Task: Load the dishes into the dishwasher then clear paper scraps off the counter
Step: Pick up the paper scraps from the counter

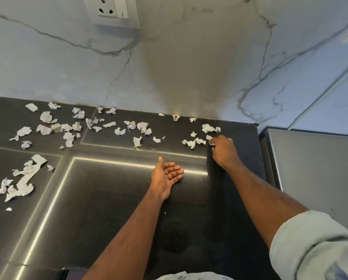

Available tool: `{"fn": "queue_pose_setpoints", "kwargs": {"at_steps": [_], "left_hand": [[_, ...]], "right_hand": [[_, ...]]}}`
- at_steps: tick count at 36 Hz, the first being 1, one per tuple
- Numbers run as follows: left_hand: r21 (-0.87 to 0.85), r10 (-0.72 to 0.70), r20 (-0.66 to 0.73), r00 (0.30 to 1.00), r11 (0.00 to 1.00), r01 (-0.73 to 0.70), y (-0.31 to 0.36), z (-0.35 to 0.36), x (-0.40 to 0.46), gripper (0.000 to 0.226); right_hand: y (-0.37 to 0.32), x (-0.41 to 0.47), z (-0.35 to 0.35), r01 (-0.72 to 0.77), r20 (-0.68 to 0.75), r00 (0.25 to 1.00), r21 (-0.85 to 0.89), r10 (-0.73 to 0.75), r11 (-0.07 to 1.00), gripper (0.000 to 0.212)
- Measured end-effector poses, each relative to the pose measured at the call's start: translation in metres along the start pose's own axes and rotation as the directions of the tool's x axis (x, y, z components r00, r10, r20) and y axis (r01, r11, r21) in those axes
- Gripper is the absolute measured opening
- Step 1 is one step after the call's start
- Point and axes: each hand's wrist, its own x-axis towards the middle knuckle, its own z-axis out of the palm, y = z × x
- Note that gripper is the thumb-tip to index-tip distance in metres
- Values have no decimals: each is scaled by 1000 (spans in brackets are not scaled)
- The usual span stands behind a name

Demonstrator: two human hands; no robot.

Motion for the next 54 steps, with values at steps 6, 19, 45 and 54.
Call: {"fn": "queue_pose_setpoints", "kwargs": {"at_steps": [6, 19, 45, 54], "left_hand": [[3, 4, 17, 1000, 1000, -4, -4, -2, 2, 52], [-68, -8, 110, 994, 998, 15, 6, 17, 6, 55], [-292, 7, -55, 998, 956, -22, 12, -13, -7, 50], [-225, 70, -32, 997, 971, -75, 10, 0, -12, 45]], "right_hand": [[-24, -40, 13, 33, -31, 999, 93, -30, 995, 13], [-100, -82, 17, 97, -26, 995, 602, -101, 793, 13], [-98, -31, 8, 95, -94, 994, 464, -57, 881, 9], [-118, -84, 30, 408, 8, 896, 380, -443, 830, 16]]}}
